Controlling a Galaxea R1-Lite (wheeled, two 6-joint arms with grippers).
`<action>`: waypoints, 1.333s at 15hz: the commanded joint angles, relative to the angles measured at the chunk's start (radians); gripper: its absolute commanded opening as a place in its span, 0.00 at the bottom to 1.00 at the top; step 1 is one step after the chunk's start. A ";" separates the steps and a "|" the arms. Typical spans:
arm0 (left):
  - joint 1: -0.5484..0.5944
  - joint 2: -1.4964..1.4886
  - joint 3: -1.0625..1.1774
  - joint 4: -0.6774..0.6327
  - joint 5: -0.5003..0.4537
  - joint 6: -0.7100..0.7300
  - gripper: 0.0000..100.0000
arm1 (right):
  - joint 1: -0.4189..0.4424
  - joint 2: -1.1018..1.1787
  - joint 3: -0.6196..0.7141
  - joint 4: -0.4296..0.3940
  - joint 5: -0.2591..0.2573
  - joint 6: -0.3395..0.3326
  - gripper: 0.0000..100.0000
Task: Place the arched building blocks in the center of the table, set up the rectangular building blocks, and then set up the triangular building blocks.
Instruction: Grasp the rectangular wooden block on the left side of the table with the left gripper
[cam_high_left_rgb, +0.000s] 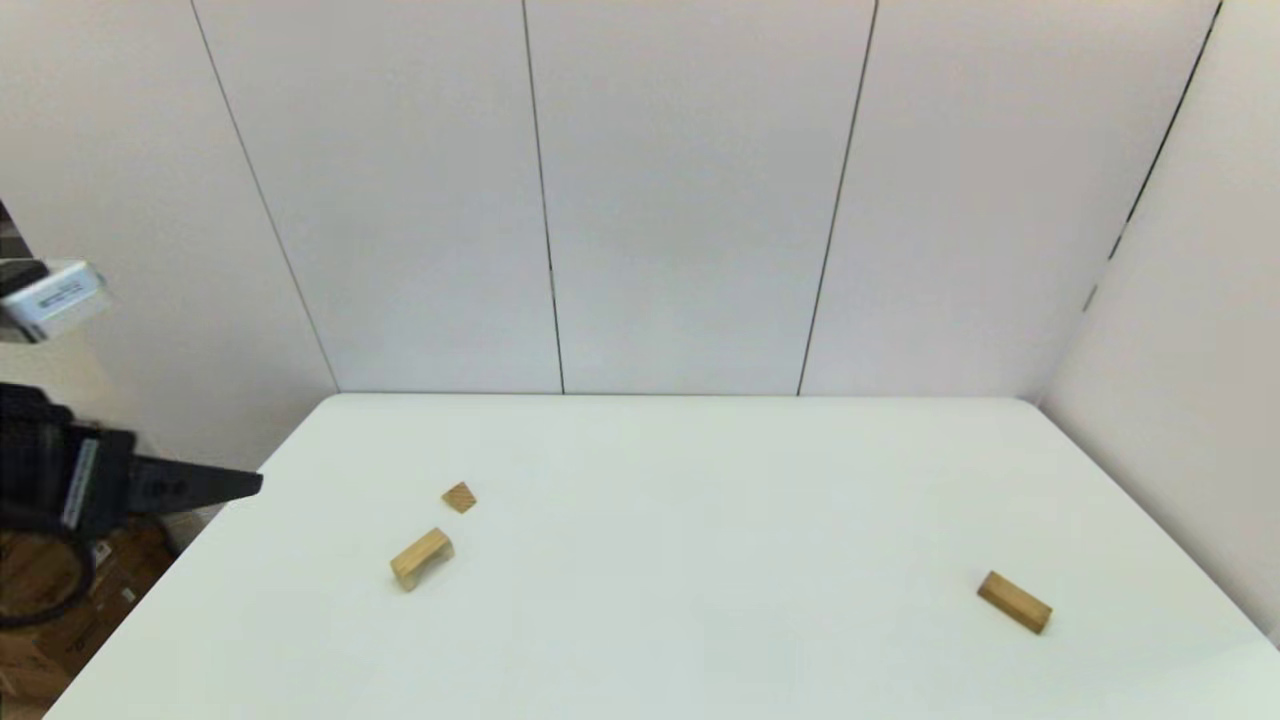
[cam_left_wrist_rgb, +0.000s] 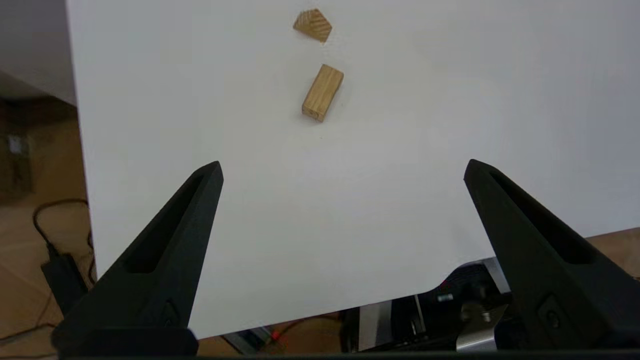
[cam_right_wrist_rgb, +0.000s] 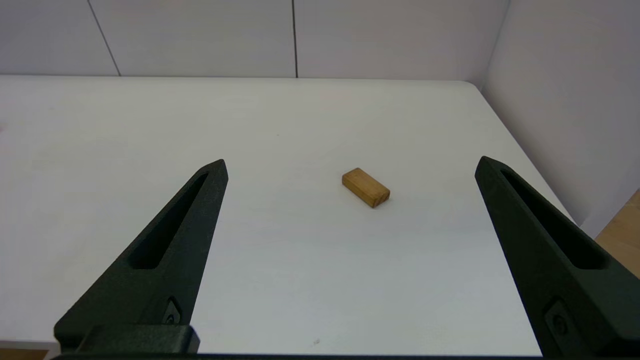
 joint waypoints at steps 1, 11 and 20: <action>-0.018 0.378 -0.133 0.026 0.000 0.020 1.00 | 0.000 0.000 0.000 0.000 0.000 0.000 1.00; -0.018 0.682 -0.154 0.027 0.003 0.128 1.00 | 0.000 0.000 0.000 0.000 0.000 0.000 1.00; -0.023 0.851 -0.259 0.098 0.003 0.372 1.00 | 0.000 0.000 0.000 0.000 0.000 0.000 1.00</action>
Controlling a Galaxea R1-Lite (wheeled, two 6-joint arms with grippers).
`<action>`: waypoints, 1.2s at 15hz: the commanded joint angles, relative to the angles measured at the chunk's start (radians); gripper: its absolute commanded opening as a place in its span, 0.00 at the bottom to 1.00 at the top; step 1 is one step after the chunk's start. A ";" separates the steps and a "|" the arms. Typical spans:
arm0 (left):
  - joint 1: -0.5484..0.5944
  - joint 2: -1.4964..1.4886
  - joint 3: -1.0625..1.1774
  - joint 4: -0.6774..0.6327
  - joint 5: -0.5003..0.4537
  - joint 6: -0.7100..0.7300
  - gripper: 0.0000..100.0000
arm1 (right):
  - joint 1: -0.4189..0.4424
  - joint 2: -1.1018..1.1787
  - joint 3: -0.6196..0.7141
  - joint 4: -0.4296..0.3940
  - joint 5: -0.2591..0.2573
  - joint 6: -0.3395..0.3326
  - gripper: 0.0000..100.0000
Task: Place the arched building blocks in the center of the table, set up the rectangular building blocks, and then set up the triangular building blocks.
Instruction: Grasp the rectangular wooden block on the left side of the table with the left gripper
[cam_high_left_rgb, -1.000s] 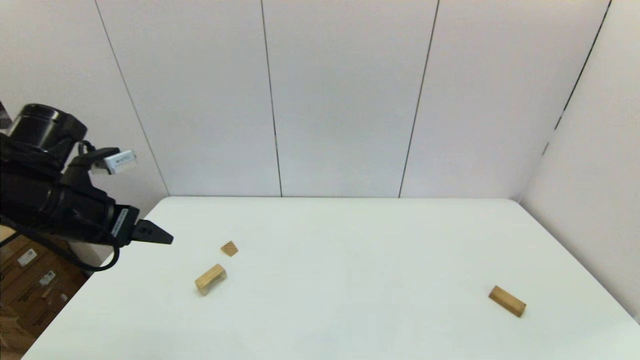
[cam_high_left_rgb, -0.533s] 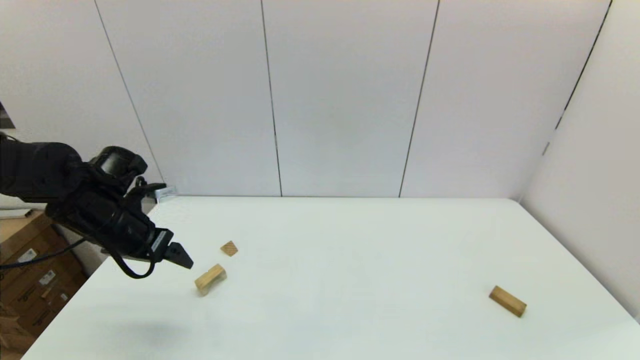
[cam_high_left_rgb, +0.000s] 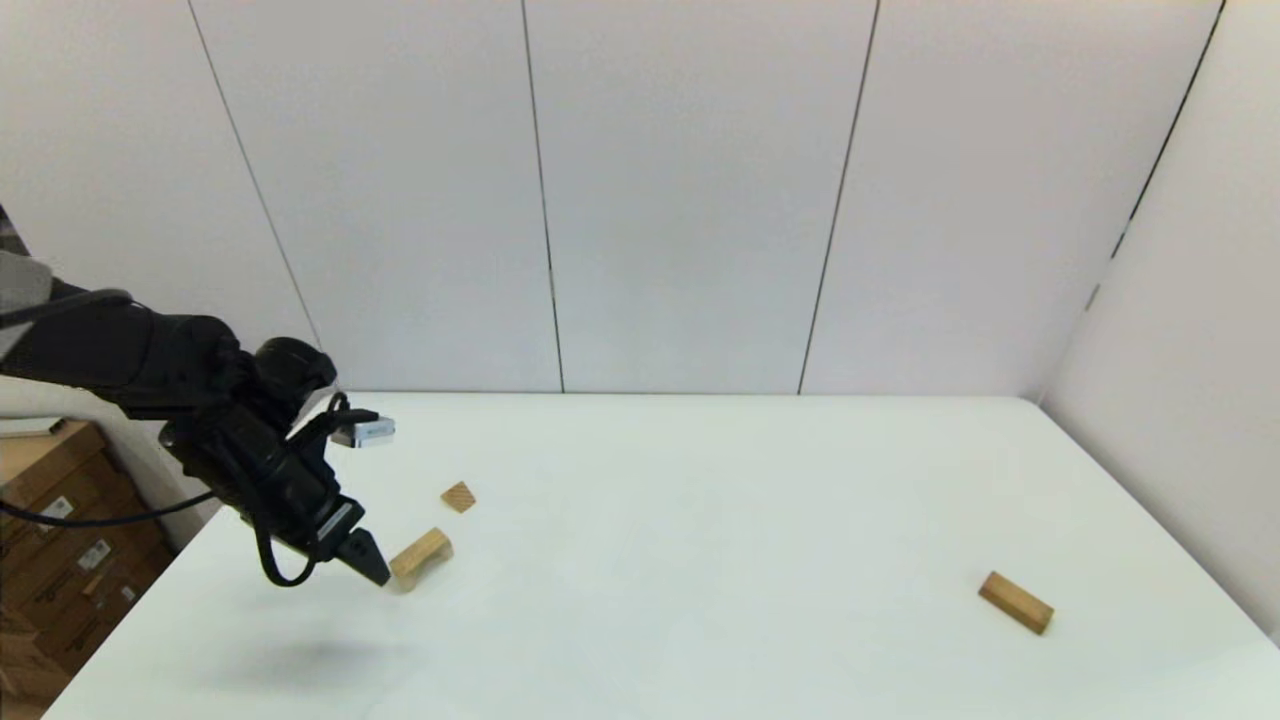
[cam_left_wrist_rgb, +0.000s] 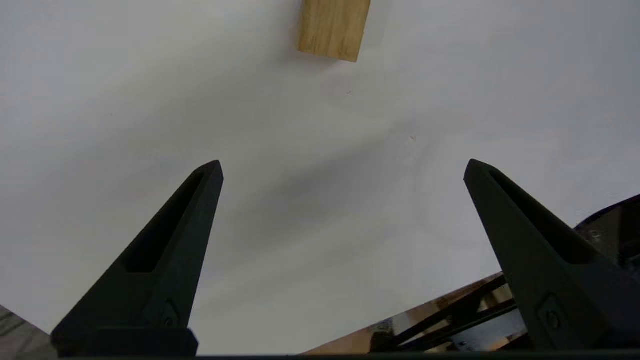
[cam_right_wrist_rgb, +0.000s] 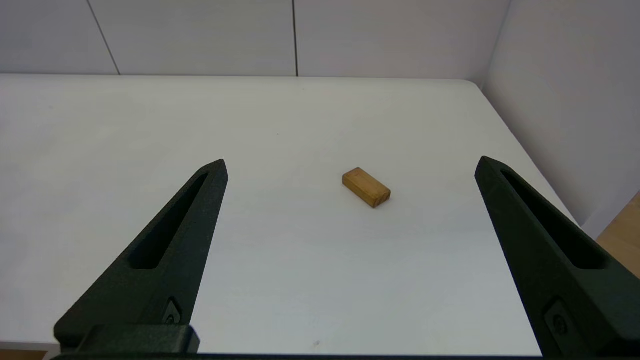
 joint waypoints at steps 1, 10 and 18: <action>-0.015 0.092 -0.060 0.002 -0.001 0.034 1.00 | 0.000 0.000 0.000 0.000 0.000 0.000 1.00; -0.101 0.237 -0.173 -0.001 -0.001 0.023 1.00 | 0.000 0.000 0.000 0.000 0.000 0.000 1.00; -0.109 0.300 -0.242 -0.001 0.000 0.031 1.00 | 0.000 0.000 0.000 0.000 0.000 0.000 1.00</action>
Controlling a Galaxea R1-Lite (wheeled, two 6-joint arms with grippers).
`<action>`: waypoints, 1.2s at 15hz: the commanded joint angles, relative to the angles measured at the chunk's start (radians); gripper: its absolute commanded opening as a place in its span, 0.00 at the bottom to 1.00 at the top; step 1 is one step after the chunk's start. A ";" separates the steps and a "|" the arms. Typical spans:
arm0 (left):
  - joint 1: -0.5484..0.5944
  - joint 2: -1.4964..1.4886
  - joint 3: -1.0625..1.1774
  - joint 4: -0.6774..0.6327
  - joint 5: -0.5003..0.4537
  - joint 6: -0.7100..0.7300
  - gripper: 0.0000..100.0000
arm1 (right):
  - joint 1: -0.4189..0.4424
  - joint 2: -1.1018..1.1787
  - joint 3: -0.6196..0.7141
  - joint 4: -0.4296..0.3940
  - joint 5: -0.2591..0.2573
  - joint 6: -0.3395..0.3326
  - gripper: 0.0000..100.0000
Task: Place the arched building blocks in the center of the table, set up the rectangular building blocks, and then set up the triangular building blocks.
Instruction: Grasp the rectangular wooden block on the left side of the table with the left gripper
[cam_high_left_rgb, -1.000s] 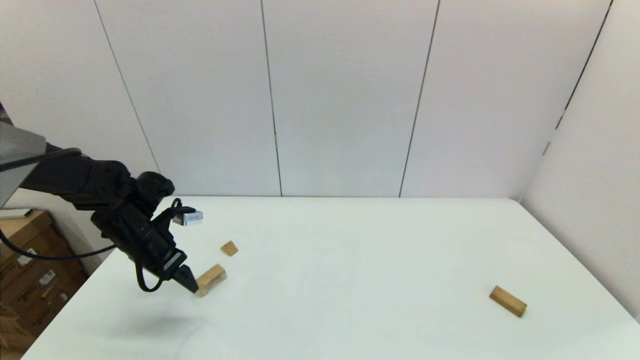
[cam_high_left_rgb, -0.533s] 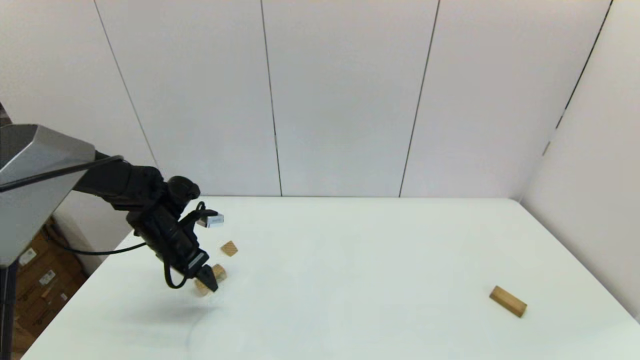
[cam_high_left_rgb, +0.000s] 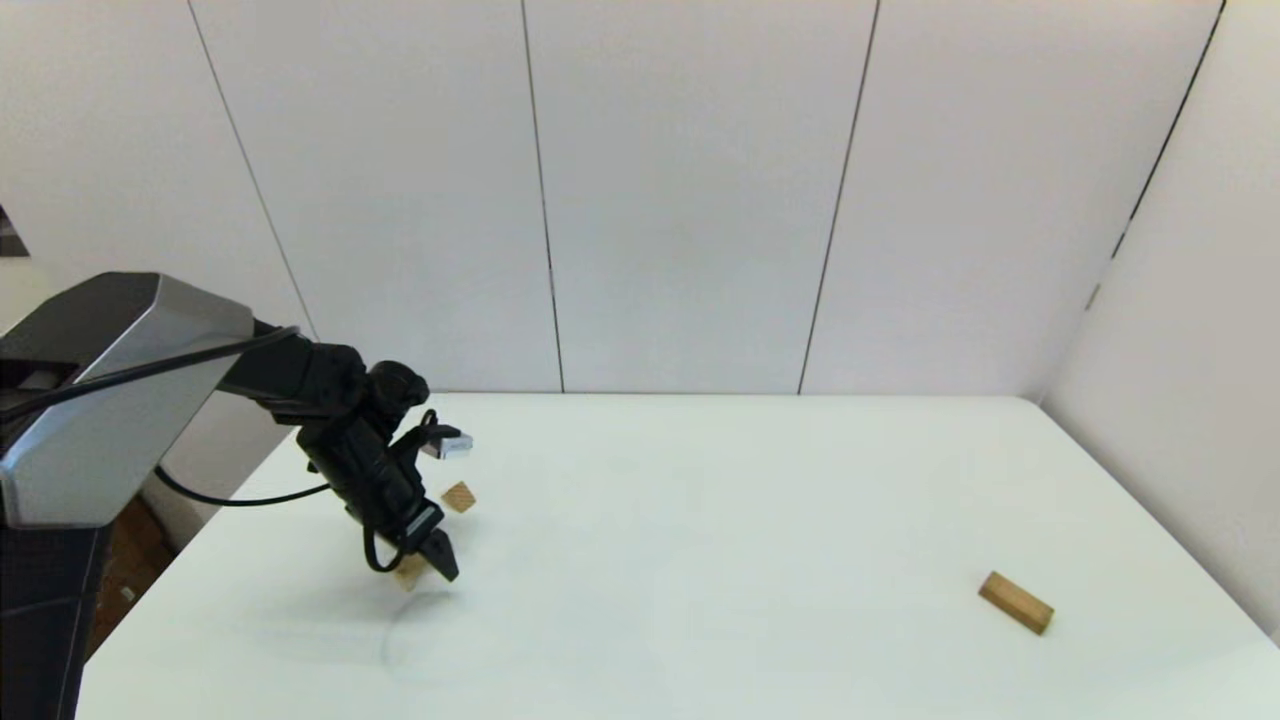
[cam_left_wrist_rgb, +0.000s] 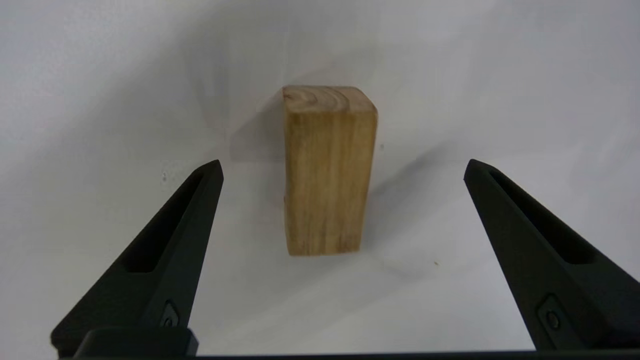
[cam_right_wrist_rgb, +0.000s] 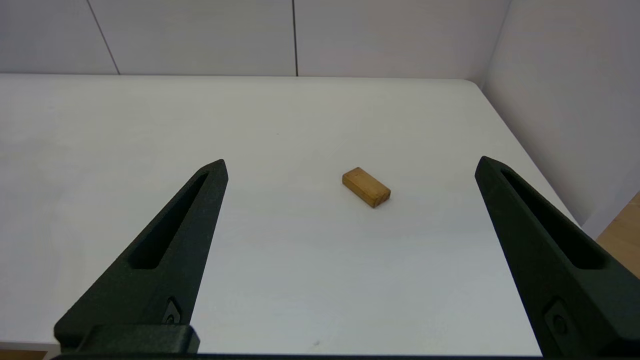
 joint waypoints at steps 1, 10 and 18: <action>-0.001 0.012 -0.005 0.006 0.000 0.004 1.00 | 0.000 0.000 0.000 -0.001 0.000 0.000 1.00; 0.001 0.010 -0.009 0.005 0.010 0.002 1.00 | 0.000 0.000 0.000 -0.001 0.000 0.000 1.00; -0.001 0.020 -0.039 0.016 0.083 0.007 1.00 | 0.000 0.000 0.000 -0.001 0.000 0.000 1.00</action>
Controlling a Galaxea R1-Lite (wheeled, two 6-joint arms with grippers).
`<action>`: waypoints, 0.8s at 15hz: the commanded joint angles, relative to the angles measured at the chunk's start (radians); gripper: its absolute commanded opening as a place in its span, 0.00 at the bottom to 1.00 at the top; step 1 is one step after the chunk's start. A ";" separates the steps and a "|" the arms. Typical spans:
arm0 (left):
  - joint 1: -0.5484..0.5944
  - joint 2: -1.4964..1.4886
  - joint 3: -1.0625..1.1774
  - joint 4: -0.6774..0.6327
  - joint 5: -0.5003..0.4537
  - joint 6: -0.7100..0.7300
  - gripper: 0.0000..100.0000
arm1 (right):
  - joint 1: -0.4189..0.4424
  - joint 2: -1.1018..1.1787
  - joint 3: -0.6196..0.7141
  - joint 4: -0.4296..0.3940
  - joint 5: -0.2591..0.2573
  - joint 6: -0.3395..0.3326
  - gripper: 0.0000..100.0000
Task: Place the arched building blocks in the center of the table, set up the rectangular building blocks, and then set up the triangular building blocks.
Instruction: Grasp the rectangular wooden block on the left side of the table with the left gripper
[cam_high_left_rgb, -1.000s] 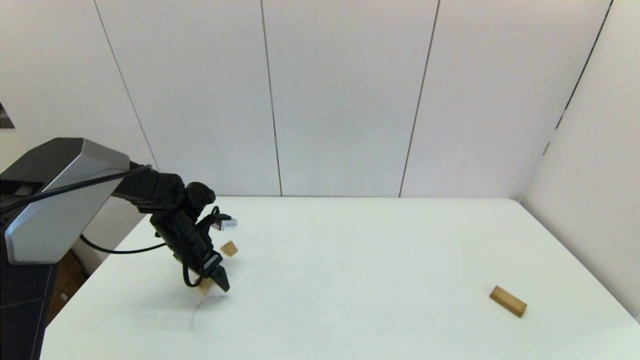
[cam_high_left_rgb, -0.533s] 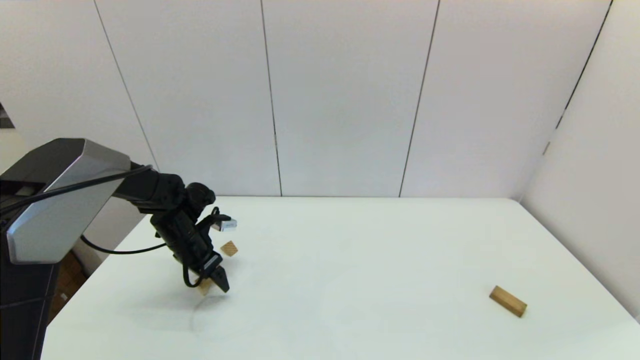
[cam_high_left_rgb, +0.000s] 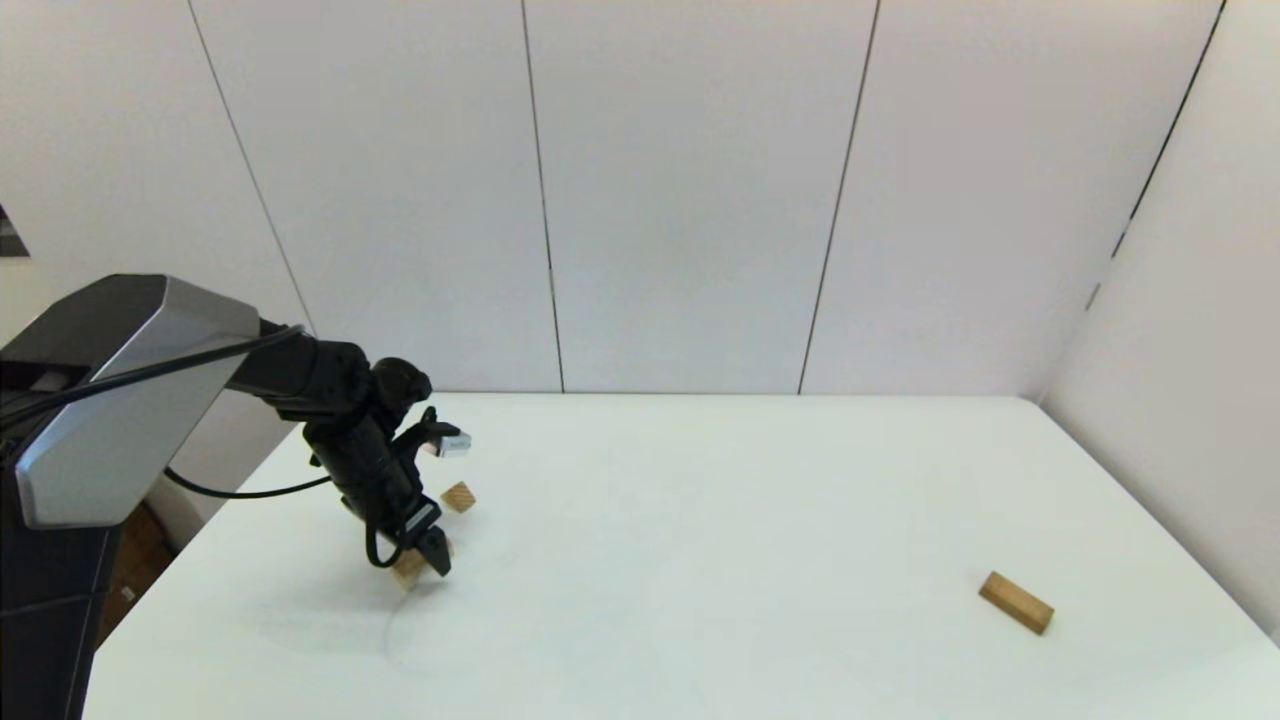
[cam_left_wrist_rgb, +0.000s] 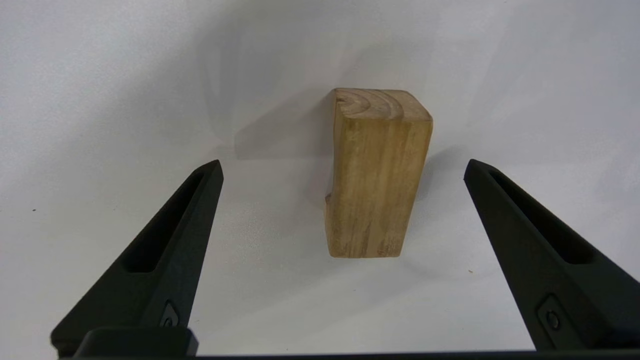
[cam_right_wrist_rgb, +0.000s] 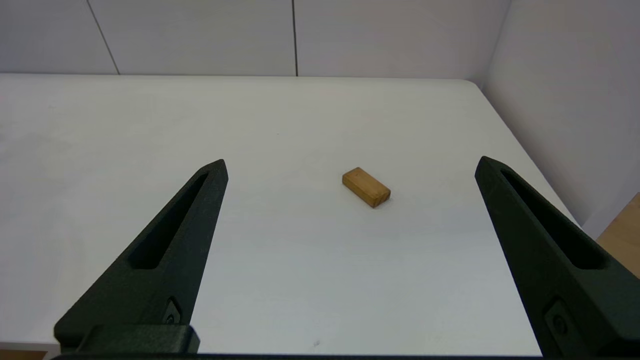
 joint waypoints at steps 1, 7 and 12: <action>-0.001 0.005 -0.002 0.013 0.000 0.003 1.00 | 0.000 0.000 0.000 0.000 0.002 0.000 1.00; -0.002 0.025 -0.004 0.013 0.001 0.001 1.00 | 0.000 0.000 0.000 0.000 0.000 0.000 1.00; -0.002 0.027 -0.004 0.014 0.001 0.001 1.00 | 0.000 0.000 0.000 0.000 0.000 0.000 1.00</action>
